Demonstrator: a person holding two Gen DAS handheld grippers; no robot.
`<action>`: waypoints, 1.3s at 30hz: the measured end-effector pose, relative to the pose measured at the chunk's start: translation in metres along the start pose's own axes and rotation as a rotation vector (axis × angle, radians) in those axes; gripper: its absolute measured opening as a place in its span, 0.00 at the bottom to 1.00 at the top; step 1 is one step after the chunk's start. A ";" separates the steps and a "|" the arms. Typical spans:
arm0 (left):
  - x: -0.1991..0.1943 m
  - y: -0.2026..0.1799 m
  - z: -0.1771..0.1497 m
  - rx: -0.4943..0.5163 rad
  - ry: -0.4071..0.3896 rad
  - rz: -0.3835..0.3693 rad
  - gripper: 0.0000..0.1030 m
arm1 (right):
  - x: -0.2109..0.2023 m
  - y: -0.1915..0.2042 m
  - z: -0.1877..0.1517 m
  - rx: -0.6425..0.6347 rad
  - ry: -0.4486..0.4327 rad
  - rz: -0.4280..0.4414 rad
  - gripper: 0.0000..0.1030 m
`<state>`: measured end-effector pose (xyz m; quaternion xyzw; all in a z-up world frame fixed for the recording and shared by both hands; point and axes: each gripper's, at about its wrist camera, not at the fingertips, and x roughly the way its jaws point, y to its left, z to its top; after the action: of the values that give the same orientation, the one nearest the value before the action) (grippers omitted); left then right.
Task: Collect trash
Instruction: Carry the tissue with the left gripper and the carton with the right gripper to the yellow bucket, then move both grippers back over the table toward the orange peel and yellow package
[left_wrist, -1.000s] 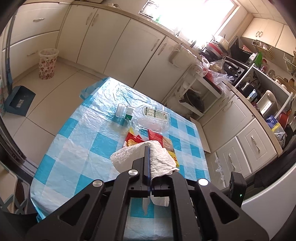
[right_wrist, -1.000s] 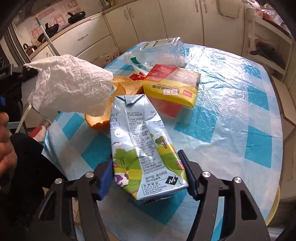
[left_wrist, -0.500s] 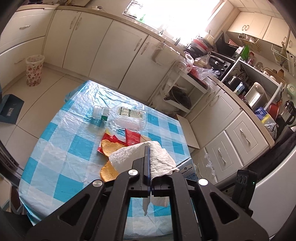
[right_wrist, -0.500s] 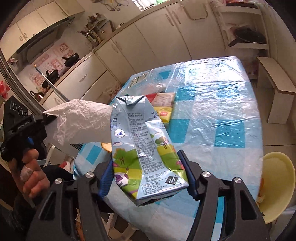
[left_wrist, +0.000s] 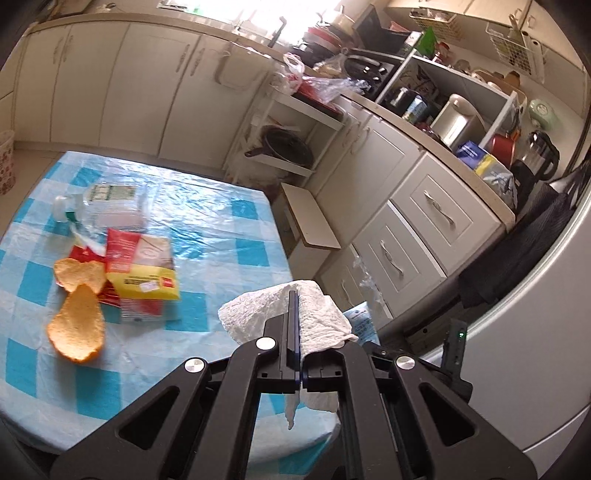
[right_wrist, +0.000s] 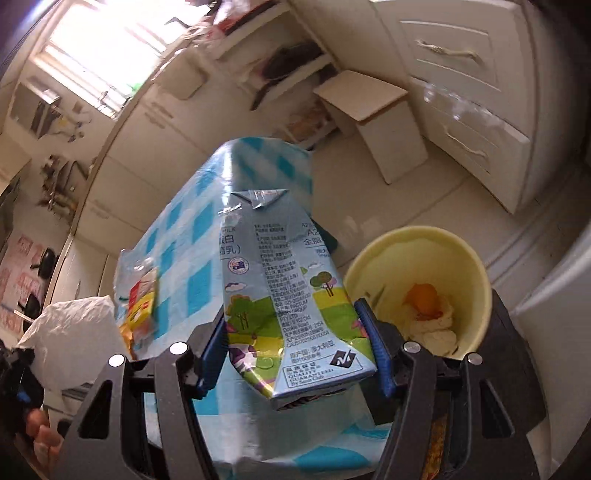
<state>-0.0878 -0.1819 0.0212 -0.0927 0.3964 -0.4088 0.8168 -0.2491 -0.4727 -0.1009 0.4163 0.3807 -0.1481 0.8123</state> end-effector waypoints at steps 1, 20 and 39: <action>0.008 -0.010 -0.003 0.012 0.014 -0.009 0.01 | 0.003 -0.007 0.000 0.024 0.010 -0.019 0.61; 0.179 -0.099 -0.062 0.117 0.286 0.028 0.01 | -0.054 -0.057 0.022 0.242 -0.241 -0.028 0.71; 0.167 -0.091 -0.069 0.185 0.294 0.138 0.54 | -0.067 -0.031 0.036 0.190 -0.307 0.032 0.71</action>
<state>-0.1326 -0.3530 -0.0772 0.0707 0.4777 -0.3957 0.7812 -0.2936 -0.5250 -0.0555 0.4699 0.2300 -0.2322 0.8200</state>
